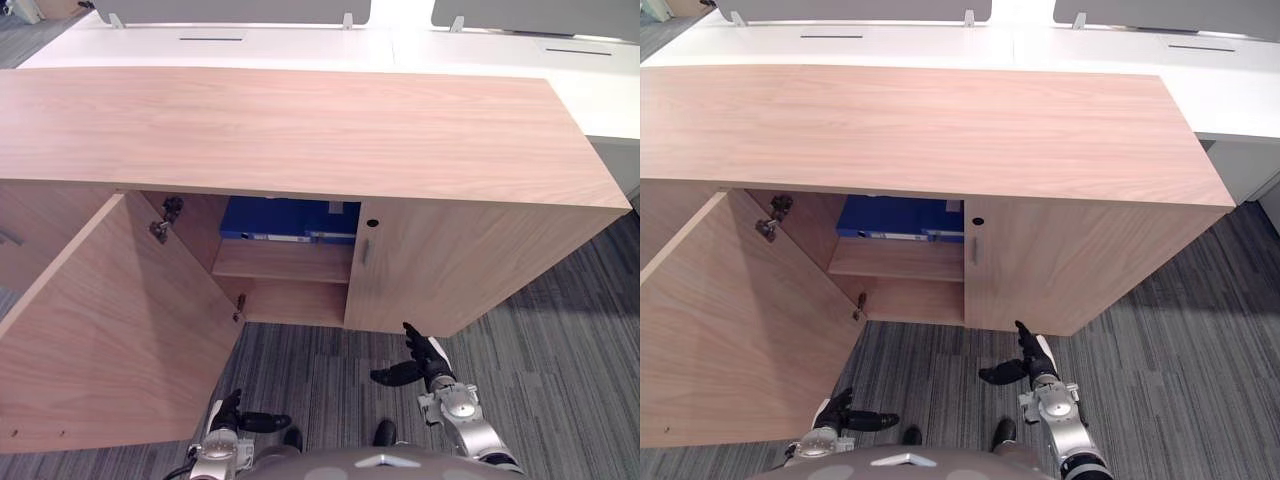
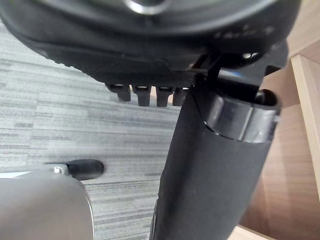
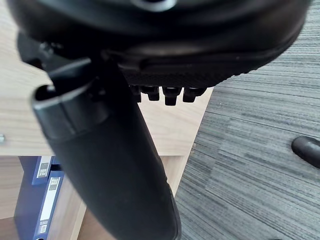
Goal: Walk over to the cabinet, pick up the folder, carry it to the office cabinet, place the folder inside the office cabinet, then close the office cabinet door
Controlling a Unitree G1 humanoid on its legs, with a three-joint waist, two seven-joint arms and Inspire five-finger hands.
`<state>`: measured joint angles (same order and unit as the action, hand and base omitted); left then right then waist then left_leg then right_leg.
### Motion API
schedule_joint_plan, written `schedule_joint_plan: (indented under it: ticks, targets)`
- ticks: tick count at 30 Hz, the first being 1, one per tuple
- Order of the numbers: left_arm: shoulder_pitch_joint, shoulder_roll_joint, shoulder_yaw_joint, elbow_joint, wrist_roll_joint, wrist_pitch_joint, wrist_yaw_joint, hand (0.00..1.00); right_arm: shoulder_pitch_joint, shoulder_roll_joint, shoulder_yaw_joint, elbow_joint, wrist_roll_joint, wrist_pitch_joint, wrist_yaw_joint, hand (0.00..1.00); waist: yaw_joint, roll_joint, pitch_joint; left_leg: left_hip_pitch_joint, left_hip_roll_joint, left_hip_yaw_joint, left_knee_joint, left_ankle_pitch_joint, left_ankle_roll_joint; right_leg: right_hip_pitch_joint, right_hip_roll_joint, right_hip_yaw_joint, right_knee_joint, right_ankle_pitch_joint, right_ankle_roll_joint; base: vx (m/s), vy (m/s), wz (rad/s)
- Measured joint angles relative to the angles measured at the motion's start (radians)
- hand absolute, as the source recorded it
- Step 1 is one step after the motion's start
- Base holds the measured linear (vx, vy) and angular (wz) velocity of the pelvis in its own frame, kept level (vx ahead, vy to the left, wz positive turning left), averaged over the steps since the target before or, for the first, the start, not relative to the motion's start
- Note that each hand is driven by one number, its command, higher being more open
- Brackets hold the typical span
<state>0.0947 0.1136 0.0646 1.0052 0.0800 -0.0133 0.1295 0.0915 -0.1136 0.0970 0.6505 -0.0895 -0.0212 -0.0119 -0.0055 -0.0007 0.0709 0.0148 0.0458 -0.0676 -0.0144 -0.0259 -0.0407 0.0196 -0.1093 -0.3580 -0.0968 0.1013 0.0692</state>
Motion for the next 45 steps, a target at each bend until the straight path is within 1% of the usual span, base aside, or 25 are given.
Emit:
schedule_joint_plan:
  ticks: [4,9,14,19,23,25,27,28,31,33,34,36,37,40,42,45]
  targets:
    - [0.0,-0.001,0.0,0.0,-0.001,0.0,0.0,1.0,0.002,0.012,-0.009,0.065,-0.009,0.0,0.0,1.0,0.0,-0.008,-0.006,0.0,-0.002,-0.008,-0.006,0.005,0.003,0.001,-0.002,-0.007,0.0,-0.001,0.001,-0.02,0.01,0.06]
    - [-0.002,-0.009,0.0,0.0,-0.011,-0.001,0.001,1.0,0.005,0.027,-0.079,0.154,-0.029,0.006,-0.025,1.0,-0.003,-0.011,-0.007,0.008,-0.009,-0.05,-0.034,0.023,0.003,0.019,-0.008,-0.051,0.0,-0.012,0.009,0.02,0.0,0.25]
    - [0.0,-0.009,0.004,0.001,-0.032,-0.001,0.005,1.0,0.002,0.032,-0.087,0.202,-0.047,0.009,-0.042,1.0,-0.002,-0.016,-0.01,0.013,-0.015,-0.079,-0.046,0.027,0.007,0.034,-0.014,-0.082,0.0,-0.023,0.016,0.04,0.004,0.18]
    - [0.008,-0.029,0.067,0.001,-0.079,-0.001,0.008,1.0,-0.023,0.043,-0.16,0.269,-0.046,0.013,-0.06,1.0,0.0,-0.019,-0.01,0.012,-0.022,-0.102,-0.054,0.031,0.01,0.04,-0.022,-0.106,0.001,-0.029,0.021,0.04,0.007,0.16]
    - [0.027,-0.035,0.148,0.002,-0.165,-0.001,0.016,1.0,-0.039,0.04,-0.197,0.309,-0.047,0.024,-0.069,1.0,0.003,-0.027,-0.009,0.014,-0.03,-0.122,-0.057,0.034,0.013,0.056,-0.028,-0.13,0.001,-0.037,0.027,0.01,0.0,0.17]
    - [0.043,-0.034,0.212,0.001,-0.2,-0.002,0.018,1.0,-0.041,0.04,-0.2,0.311,-0.048,0.026,-0.074,1.0,0.003,-0.031,-0.011,0.012,-0.03,-0.134,-0.062,0.037,0.014,0.057,-0.029,-0.139,0.001,-0.04,0.026,0.0,-0.008,0.16]
    - [0.063,-0.033,0.319,-0.008,-0.246,-0.002,0.024,1.0,-0.06,0.04,-0.238,0.347,-0.048,0.032,-0.077,1.0,0.009,-0.033,-0.012,0.007,-0.031,-0.149,-0.067,0.042,0.014,0.057,-0.031,-0.157,0.006,-0.049,0.024,0.0,-0.014,0.23]
    - [0.072,-0.032,0.344,-0.021,-0.261,-0.002,0.027,1.0,-0.061,0.038,-0.239,0.349,-0.048,0.039,-0.08,1.0,0.012,-0.033,-0.012,0.006,-0.032,-0.155,-0.068,0.043,0.014,0.058,-0.031,-0.162,0.008,-0.052,0.026,0.01,-0.015,0.27]
    - [0.12,-0.016,0.492,-0.123,-0.359,-0.008,0.05,1.0,-0.062,0.034,-0.276,0.373,-0.048,0.044,-0.083,1.0,0.039,-0.032,-0.012,0.007,-0.033,-0.188,-0.071,0.043,0.014,0.07,-0.033,-0.196,0.02,-0.074,0.025,0.03,-0.018,0.3]
    - [0.124,-0.001,0.533,-0.147,-0.389,-0.011,0.061,1.0,-0.062,0.03,-0.276,0.376,-0.049,0.045,-0.083,1.0,0.054,-0.029,-0.01,0.007,-0.032,-0.194,-0.072,0.043,0.014,0.07,-0.034,-0.203,0.031,-0.084,0.023,0.04,-0.015,0.22]
    - [0.13,0.023,0.593,-0.176,-0.427,-0.022,0.081,1.0,-0.068,0.028,-0.275,0.376,-0.048,0.047,-0.085,1.0,0.059,-0.027,-0.009,0.007,-0.033,-0.207,-0.072,0.043,0.014,0.07,-0.038,-0.214,0.049,-0.095,0.028,0.04,-0.015,0.22]
    - [0.137,0.037,0.627,-0.203,-0.447,-0.028,0.094,1.0,-0.077,0.028,-0.275,0.376,-0.048,0.047,-0.085,1.0,0.061,-0.026,-0.009,0.005,-0.033,-0.215,-0.072,0.043,0.014,0.07,-0.04,-0.22,0.054,-0.101,0.022,0.04,-0.014,0.18]
    - [0.139,0.051,0.663,-0.238,-0.466,-0.033,0.109,1.0,-0.087,0.026,-0.275,0.376,-0.048,0.047,-0.086,1.0,0.067,-0.024,-0.007,0.005,-0.034,-0.218,-0.072,0.043,0.013,0.07,-0.042,-0.221,0.062,-0.105,0.021,0.03,-0.012,0.11]
    - [0.138,0.075,0.694,-0.298,-0.477,-0.041,0.121,1.0,-0.1,0.021,-0.273,0.376,-0.048,0.047,-0.086,1.0,0.086,-0.022,-0.006,0.006,-0.037,-0.223,-0.072,0.043,0.014,0.07,-0.048,-0.221,0.073,-0.112,0.019,0.02,-0.01,0.08]
    - [0.136,0.116,0.708,-0.354,-0.482,-0.046,0.131,1.0,-0.108,0.017,-0.271,0.375,-0.048,0.046,-0.086,1.0,0.1,-0.021,-0.005,0.006,-0.039,-0.228,-0.072,0.043,0.014,0.069,-0.051,-0.223,0.081,-0.12,0.02,0.01,-0.018,0.07]
    - [0.131,0.173,0.714,-0.401,-0.481,-0.053,0.138,1.0,-0.112,0.008,-0.269,0.375,-0.048,0.045,-0.085,1.0,0.109,-0.018,-0.003,0.008,-0.039,-0.231,-0.072,0.043,0.014,0.069,-0.053,-0.223,0.091,-0.129,0.016,0.0,-0.017,0.02]
